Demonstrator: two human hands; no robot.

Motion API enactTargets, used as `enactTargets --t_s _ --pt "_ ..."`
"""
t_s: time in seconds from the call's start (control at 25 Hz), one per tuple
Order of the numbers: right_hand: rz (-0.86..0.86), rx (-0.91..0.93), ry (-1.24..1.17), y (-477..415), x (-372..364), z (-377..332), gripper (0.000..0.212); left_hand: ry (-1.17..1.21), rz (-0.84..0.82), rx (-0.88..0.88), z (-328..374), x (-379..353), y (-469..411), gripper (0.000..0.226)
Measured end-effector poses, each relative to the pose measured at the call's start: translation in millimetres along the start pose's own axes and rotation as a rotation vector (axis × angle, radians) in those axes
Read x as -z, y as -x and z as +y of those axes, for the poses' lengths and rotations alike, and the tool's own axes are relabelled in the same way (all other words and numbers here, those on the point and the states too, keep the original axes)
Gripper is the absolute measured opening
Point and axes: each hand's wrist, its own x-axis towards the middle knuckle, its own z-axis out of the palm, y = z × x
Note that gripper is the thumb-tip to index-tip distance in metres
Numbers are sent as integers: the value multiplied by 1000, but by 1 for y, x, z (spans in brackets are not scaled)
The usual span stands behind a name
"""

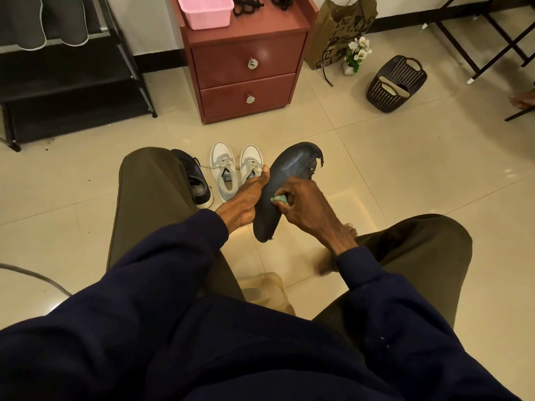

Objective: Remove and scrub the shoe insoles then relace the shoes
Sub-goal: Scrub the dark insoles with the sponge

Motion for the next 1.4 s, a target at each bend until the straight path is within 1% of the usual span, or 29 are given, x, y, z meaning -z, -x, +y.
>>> enactTargets --t_s 0.04,0.12,0.2,0.24,0.36,0.4,0.44,0.56,0.6,0.64,0.68,0.76,0.8,0.84,0.88,0.96,1.0,1.04,1.08,1.16,1.2,1.24,1.28,1.32,1.4 --pt "40 -23 35 -2 2 5 4 16 2 1 0 0 1 53" --pt "148 -135 88 -5 11 21 6 71 -15 2 -1 2 -1 59" --pt "192 -173 42 -2 16 28 8 104 -44 -1 -1 3 -3 63" --pt "168 -137 0 -1 16 22 8 111 -39 -4 -1 3 -3 63" --pt "-46 36 -63 3 3 -1 6 71 0 -7 0 2 -4 60" --pt "-80 63 -54 3 1 -4 6 56 10 -5 0 3 -5 59" --pt "-59 57 -40 1 1 -2 6 61 12 -5 0 2 -4 59" --pt "160 -87 21 -4 8 18 11 158 -37 14 -2 4 -5 60" --pt "210 -129 41 -3 9 21 12 178 -53 30 -2 5 -5 60" --pt "222 -137 42 -2 7 19 12 183 -65 45 -2 6 -6 57" --pt "189 -107 24 -2 5 13 11 181 -76 61 -2 6 -6 52" --pt "40 18 -13 1 -4 -4 7 138 -109 100 -1 3 -2 39" --pt "-7 71 -18 1 -6 -9 6 119 -118 113 0 3 -2 36" --pt "-5 82 -18 0 -6 -8 7 122 -137 120 -1 3 -2 35" --pt "47 46 -21 -3 -4 -4 8 128 -146 119 -1 3 -2 34" --pt "206 -95 -13 -7 4 13 10 155 -184 129 -1 3 -2 39" --pt "263 -147 -5 -7 7 19 10 171 -200 147 -2 3 -2 42" --pt "287 -160 -9 -6 8 21 10 178 -214 154 -3 3 -2 43" --pt "270 -138 -32 -5 8 17 9 172 -209 152 -2 3 -1 41" --pt "106 -31 -82 -3 4 2 7 152 -192 138 -2 2 -2 38" --pt "17 20 -84 -2 2 -4 7 140 -190 134 -2 2 -2 41" --pt "-34 50 -72 -3 2 -6 7 128 -183 130 -2 2 -1 44" --pt "-27 51 -47 -4 4 -4 6 124 -169 123 -1 1 0 46" --pt "25 13 -15 -6 7 2 6 134 -165 112 -1 1 0 48" --pt "156 -129 71 -7 18 19 7 141 -160 89 -3 2 -2 53"
